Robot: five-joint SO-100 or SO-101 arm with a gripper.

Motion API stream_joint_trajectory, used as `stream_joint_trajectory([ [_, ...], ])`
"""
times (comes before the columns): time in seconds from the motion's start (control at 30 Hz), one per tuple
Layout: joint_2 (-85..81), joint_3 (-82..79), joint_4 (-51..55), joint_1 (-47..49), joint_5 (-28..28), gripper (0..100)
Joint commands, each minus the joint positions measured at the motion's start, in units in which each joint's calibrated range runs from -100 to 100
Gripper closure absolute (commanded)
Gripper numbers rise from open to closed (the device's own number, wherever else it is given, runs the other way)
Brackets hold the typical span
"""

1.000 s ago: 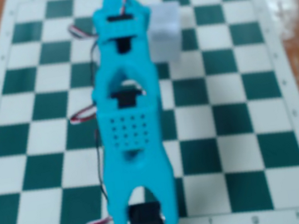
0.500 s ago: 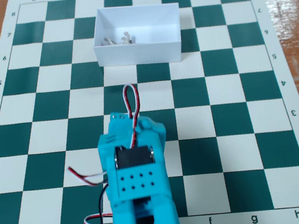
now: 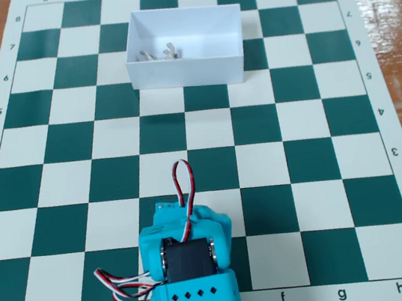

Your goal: Grab the toy horse and put it in the box.

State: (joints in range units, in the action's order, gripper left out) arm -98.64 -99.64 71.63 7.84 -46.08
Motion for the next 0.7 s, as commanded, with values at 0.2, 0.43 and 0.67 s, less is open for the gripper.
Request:
stream_joint_trajectory([
  [0.2, -0.92, -0.36, 3.87, -5.2, -0.19, 100],
  [0.43, -0.92, -0.36, 3.87, -0.98, -0.19, 100],
  [0.67, -0.92, -0.36, 3.87, 1.87, -0.19, 100],
])
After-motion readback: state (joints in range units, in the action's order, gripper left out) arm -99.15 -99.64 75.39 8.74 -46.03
